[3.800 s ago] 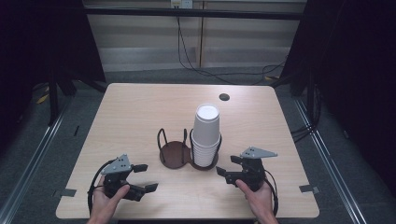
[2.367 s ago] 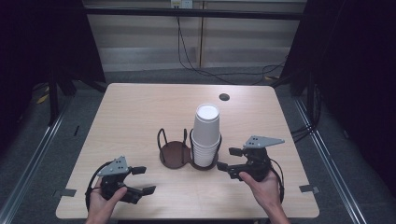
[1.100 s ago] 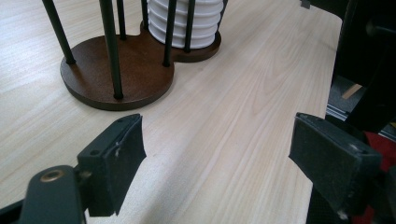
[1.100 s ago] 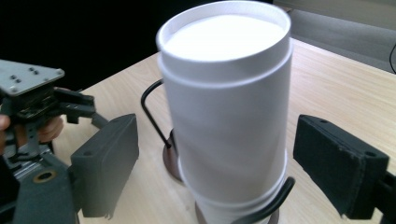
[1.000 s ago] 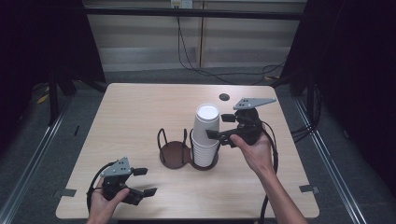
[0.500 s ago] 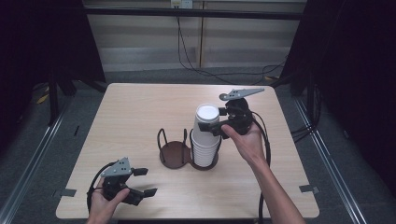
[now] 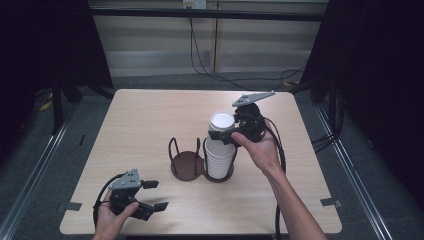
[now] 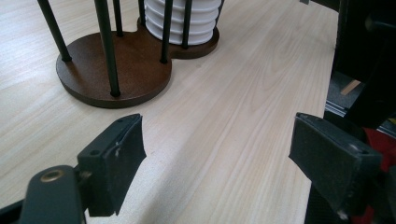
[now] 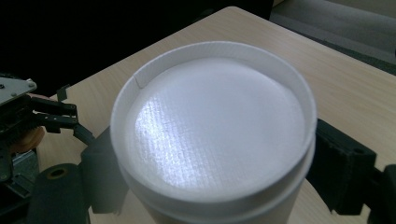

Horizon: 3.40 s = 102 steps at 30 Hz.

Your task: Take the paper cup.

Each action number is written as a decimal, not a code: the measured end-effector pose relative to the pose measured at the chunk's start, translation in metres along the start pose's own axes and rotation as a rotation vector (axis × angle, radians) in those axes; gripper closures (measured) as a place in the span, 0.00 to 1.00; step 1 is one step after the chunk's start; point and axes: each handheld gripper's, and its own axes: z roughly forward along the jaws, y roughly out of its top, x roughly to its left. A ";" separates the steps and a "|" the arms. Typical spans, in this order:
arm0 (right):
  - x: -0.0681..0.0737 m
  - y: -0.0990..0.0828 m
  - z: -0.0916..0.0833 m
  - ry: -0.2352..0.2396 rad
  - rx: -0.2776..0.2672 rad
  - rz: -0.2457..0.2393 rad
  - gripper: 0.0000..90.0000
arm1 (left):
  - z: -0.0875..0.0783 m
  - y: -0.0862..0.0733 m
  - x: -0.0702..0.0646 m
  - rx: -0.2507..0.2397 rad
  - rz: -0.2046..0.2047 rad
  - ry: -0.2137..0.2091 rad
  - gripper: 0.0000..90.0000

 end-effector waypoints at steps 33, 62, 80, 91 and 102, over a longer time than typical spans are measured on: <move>0.008 0.011 -0.019 -0.028 -0.076 -0.048 0.25 | 0.001 0.000 0.000 0.019 -0.003 0.000 0.20; 0.006 0.018 -0.046 0.006 -0.246 -0.013 0.26 | 0.001 0.000 0.000 0.016 -0.008 -0.003 0.20; 0.006 0.027 -0.062 0.033 -0.310 -0.007 0.26 | 0.001 -0.001 0.000 -0.011 -0.012 -0.004 0.20; 0.003 0.025 -0.070 0.056 -0.360 -0.001 0.26 | 0.001 -0.001 0.000 -0.015 -0.016 -0.002 0.19; 0.003 0.024 -0.084 0.057 -0.377 0.001 0.26 | 0.002 0.000 -0.001 -0.007 -0.012 0.010 0.20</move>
